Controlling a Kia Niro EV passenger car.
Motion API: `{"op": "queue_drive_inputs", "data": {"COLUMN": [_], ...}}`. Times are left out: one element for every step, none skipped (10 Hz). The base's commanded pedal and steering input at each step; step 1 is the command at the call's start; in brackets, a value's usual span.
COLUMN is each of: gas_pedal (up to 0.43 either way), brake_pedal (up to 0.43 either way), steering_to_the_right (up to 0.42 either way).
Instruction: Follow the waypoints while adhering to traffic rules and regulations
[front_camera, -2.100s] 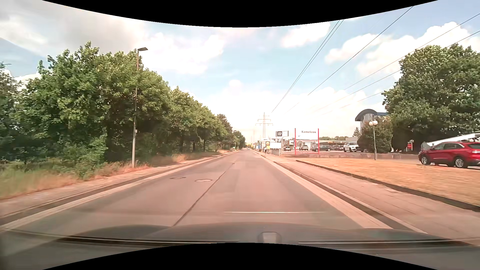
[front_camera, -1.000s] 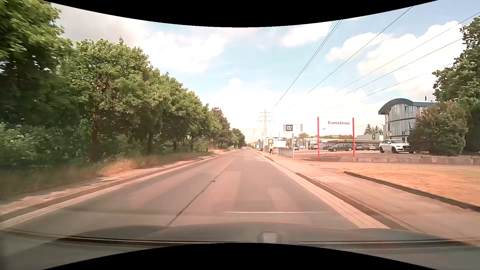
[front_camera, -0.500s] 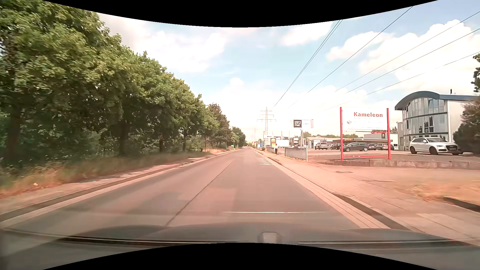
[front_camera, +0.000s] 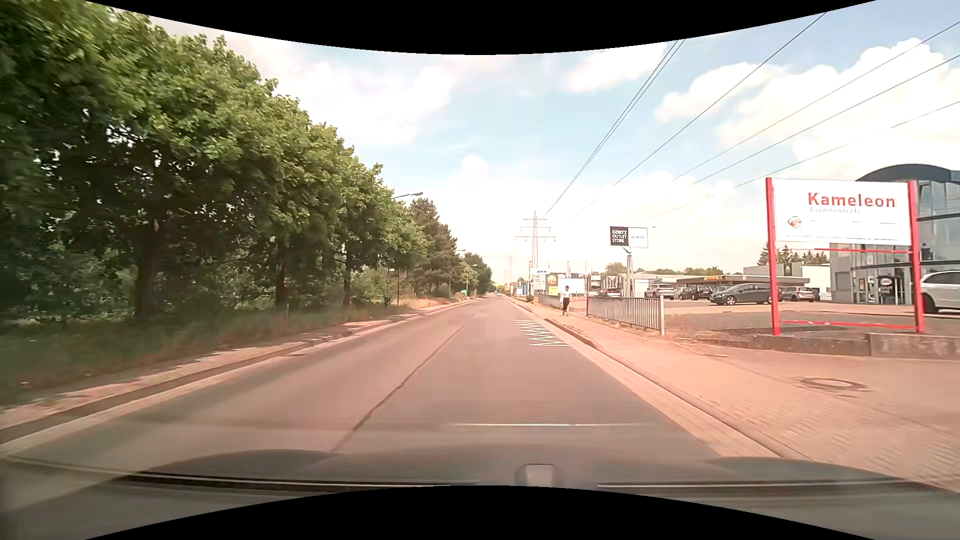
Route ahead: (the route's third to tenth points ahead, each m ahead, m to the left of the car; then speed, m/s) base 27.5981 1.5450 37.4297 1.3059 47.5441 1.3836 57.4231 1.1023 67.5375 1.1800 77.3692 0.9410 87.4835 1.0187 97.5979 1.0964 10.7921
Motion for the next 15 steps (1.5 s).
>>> {"op": "queue_drive_inputs", "data": {"gas_pedal": [0.13, 0.13, 0.13, 0.13, 0.13, 0.13, 0.13, 0.13, 0.13, 0.13, 0.13, 0.13, 0.13, 0.13, 0.13], "brake_pedal": [0.0, 0.0, 0.0, 0.0, 0.0, 0.0, 0.0, 0.0, 0.0, 0.0, 0.0, 0.0, 0.0, 0.0, 0.0], "steering_to_the_right": [0.002, 0.002, 0.002, 0.002, 0.002, 0.001, 0.001, 0.001, 0.001, 0.001, 0.0, 0.0, -0.001, -0.003, -0.005]}}
